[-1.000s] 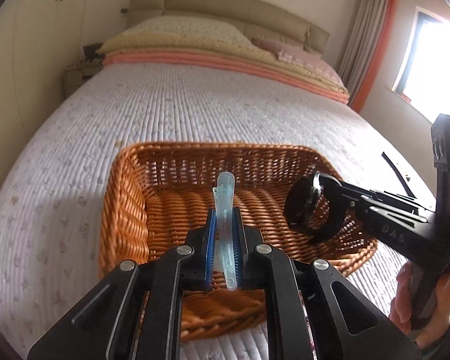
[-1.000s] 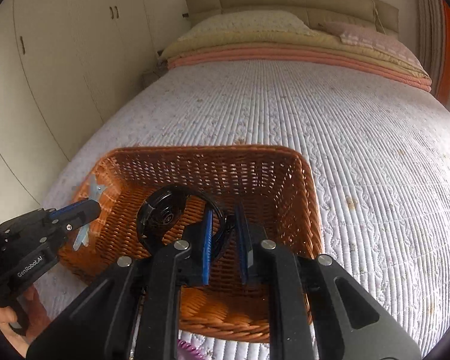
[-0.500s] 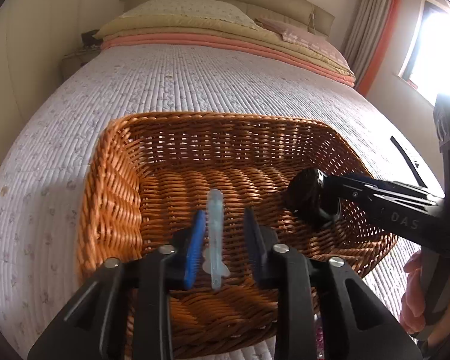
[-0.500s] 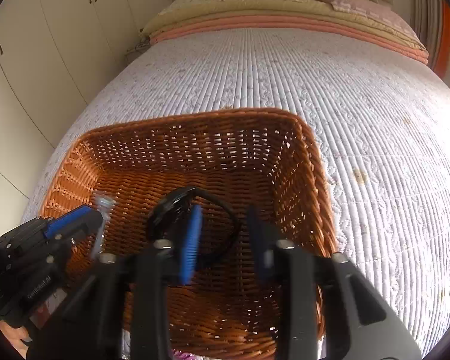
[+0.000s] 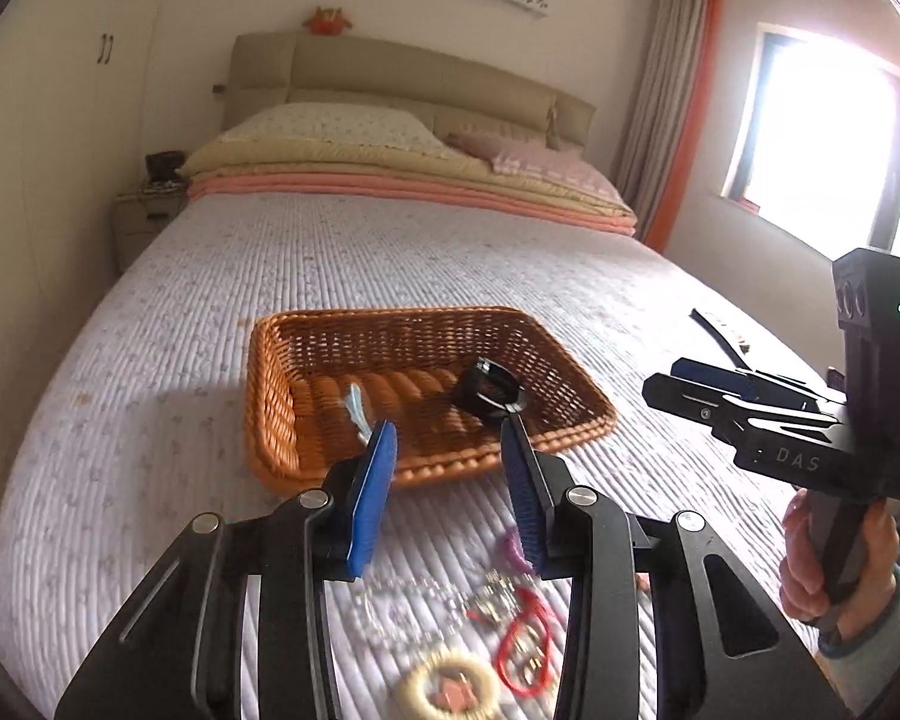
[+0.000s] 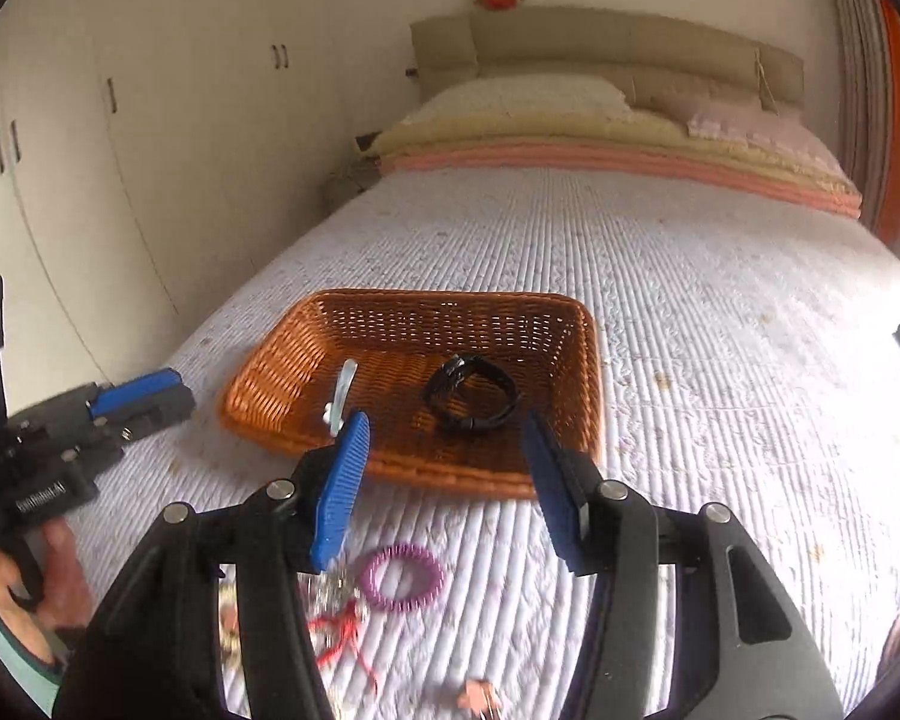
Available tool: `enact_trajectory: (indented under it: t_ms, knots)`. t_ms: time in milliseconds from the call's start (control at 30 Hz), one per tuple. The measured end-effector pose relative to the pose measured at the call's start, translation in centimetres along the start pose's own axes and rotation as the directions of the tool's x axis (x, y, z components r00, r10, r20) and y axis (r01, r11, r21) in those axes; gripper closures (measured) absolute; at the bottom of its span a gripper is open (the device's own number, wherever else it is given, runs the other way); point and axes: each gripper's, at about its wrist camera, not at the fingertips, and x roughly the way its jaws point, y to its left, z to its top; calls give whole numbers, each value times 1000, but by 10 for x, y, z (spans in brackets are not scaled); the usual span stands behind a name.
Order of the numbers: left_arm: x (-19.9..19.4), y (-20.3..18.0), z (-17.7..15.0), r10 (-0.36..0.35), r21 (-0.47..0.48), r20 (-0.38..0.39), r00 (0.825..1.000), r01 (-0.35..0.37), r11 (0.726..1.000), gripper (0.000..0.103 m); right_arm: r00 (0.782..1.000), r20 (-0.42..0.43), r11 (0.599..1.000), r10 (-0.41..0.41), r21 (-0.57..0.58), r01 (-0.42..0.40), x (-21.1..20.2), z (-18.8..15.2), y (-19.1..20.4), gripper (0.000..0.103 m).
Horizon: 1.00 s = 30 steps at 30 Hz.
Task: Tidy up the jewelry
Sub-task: 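Grasp the cream coil hair tie with the left tool while the right tool grasps the pink star key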
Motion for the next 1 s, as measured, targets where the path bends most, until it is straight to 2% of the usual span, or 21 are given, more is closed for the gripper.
enact_trajectory:
  t_ms: [100, 200, 267, 300, 333, 467, 667, 800, 967, 1000]
  knots:
    - [-22, -2, -21, -24, -26, -3, 1000, 24, 999, 68, 1000, 14, 1000, -9, -14, 9, -23, -29, 2, 53]
    - [-27, 4, -49, -22, -53, -52, 998, 19, 998, 68, 1000, -6, 1000, -24, -11, 24, -32, -57, -5, 53]
    - [-21, 11, -68, -23, -84, -105, 994, 15, 996, 69, 999, -43, 1000, -11, 12, 11, -28, -77, -13, 57]
    - [-15, 17, -78, -33, -115, -138, 990, 17, 993, 70, 998, -63, 1000, -15, 26, 17, -25, -85, -17, 64]
    - [-12, 20, -85, -38, -132, -156, 987, 17, 991, 70, 997, -80, 999, -19, 42, 23, -24, -92, -22, 66]
    - [8, 33, -106, -96, -202, -222, 970, 50, 978, 70, 991, -135, 995, 7, 102, 7, -12, -113, -38, 66]
    - [28, 37, -114, -133, -242, -269, 954, 67, 968, 72, 979, -203, 999, -18, 25, 23, 9, -132, -23, 66]
    - [37, 35, -117, -124, -227, -289, 949, 58, 972, 73, 975, -220, 999, -42, 9, 45, 17, -138, -18, 66]
    - [47, 31, -114, -97, -214, -297, 950, 33, 976, 79, 975, -217, 999, -38, 14, 42, 17, -137, -19, 66]
    - [48, 32, -114, -89, -212, -301, 949, 25, 977, 83, 976, -215, 999, -43, 11, 46, 17, -137, -19, 66]
